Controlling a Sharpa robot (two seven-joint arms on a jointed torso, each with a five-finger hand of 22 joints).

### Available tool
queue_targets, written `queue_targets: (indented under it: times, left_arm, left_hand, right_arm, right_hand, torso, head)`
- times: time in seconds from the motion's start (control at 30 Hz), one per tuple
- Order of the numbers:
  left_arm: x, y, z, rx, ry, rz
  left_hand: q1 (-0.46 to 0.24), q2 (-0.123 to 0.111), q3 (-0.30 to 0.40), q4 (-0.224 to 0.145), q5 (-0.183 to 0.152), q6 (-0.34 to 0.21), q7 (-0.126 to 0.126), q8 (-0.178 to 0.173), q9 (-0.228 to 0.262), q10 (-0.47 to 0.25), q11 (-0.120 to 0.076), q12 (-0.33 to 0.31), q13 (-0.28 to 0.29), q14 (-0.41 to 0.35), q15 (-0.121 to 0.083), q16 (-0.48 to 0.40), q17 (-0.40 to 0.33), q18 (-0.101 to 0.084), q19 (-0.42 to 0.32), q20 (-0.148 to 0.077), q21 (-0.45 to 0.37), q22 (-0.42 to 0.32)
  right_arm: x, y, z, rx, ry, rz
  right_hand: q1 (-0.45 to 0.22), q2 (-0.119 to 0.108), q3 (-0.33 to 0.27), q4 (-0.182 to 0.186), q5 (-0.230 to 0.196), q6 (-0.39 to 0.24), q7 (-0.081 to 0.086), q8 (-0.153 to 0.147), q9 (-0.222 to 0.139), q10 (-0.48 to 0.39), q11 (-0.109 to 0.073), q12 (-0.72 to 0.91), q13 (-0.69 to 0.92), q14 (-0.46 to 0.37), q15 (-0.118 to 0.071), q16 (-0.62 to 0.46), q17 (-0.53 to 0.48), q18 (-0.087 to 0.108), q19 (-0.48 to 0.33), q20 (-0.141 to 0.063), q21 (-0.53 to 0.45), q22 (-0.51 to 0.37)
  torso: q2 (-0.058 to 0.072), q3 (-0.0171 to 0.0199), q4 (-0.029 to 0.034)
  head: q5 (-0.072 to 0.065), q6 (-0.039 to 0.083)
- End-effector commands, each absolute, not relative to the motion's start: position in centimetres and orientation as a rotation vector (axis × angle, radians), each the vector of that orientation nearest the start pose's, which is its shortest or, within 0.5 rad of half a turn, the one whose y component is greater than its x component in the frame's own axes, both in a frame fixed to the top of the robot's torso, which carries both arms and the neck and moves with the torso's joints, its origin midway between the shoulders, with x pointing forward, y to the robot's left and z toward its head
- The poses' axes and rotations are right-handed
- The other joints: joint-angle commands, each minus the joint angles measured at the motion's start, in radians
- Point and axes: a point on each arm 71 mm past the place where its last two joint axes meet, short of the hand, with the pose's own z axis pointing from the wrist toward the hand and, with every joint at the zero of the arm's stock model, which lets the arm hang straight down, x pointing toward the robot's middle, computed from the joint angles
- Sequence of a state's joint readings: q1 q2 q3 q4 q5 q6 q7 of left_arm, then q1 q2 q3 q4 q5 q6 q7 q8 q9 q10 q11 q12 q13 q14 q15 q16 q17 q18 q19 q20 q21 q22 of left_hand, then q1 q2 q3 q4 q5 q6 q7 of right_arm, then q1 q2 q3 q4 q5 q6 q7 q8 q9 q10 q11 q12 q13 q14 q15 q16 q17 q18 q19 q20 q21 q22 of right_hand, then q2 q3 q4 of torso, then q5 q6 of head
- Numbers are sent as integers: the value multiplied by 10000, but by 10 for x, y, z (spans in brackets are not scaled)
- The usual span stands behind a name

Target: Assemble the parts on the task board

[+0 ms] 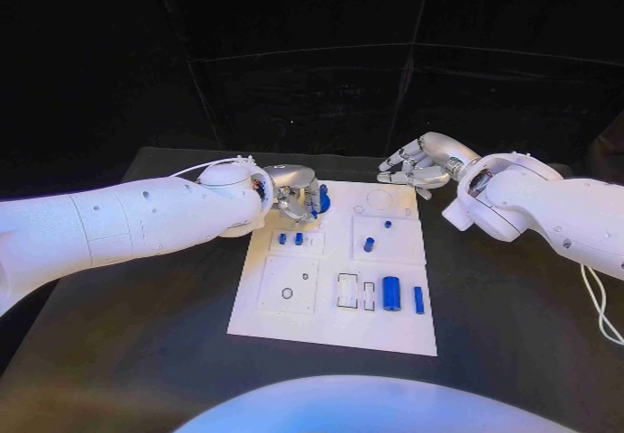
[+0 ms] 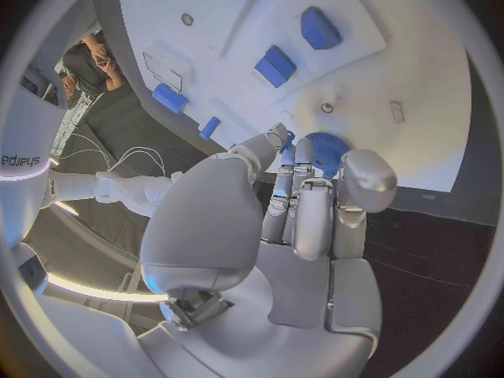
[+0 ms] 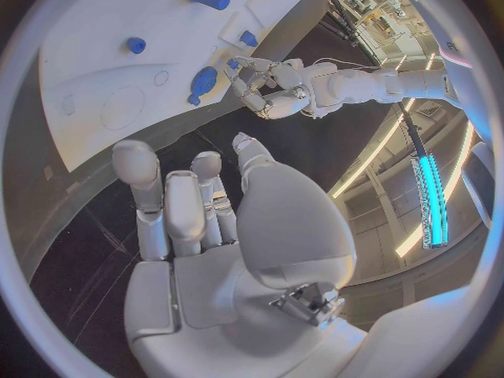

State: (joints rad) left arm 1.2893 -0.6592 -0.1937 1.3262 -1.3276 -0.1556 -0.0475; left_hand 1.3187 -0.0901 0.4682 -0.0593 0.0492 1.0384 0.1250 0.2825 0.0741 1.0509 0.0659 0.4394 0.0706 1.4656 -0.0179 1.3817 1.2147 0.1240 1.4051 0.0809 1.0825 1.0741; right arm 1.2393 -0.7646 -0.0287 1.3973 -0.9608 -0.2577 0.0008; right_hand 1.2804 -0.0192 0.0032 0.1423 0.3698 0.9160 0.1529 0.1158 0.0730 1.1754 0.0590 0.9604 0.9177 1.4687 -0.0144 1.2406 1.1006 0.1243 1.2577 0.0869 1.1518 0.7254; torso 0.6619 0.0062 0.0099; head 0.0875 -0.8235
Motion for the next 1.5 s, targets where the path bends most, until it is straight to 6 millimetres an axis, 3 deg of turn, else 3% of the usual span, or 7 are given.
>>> queue_targets:
  times: [0.03,0.33,0.47,1.5]
  left_arm:
    - [510,168,-210,2177,18792,-6648]
    - [507,187,-210,1991,19228,-6244]
    - [508,190,-211,1954,19320,-6130]
    - [512,189,-226,1939,20135,-5589]
  left_hand:
    - [-36,-81,59,-4,-17,45,45,-78,-10,89,-28,-56,-19,178,-12,29,-22,-125,79,-16,71,17]
    - [-77,-123,64,3,-18,71,38,-108,-14,128,-30,-104,-23,179,-13,19,-44,-133,93,-14,109,61]
    - [-91,-136,67,7,-18,85,31,-119,-15,146,-34,-121,-24,177,-15,10,-63,-132,92,-14,108,62]
    - [-98,-178,83,-7,-17,93,18,-159,-22,166,-40,-178,-30,159,-20,-34,-145,-123,78,-16,73,33]
  right_arm:
    - [517,-197,-173,2511,17516,9291]
    - [517,-198,-173,2531,17523,9262]
    - [517,-197,-173,2530,17522,9266]
    - [517,-197,-174,2522,17524,9276]
  right_hand:
    - [68,61,16,47,36,-55,-26,60,0,-35,8,47,10,97,-69,-26,10,191,46,-46,-64,9]
    - [68,61,16,47,36,-55,-26,60,0,-35,8,47,10,97,-69,-26,10,191,46,-46,-64,9]
    - [68,61,16,47,36,-55,-26,60,0,-35,8,47,10,97,-69,-26,10,191,46,-46,-64,9]
    - [50,68,10,70,49,-50,-26,67,1,-46,7,32,-16,96,-69,-40,-4,193,46,-46,-74,-6]
  torso:
    - [9,19,-6]
    - [6,12,16]
    - [18,20,-20]
    - [10,23,-17]
  head:
    - [37,15]
    - [46,0]
    - [86,-4]
    - [99,-103]
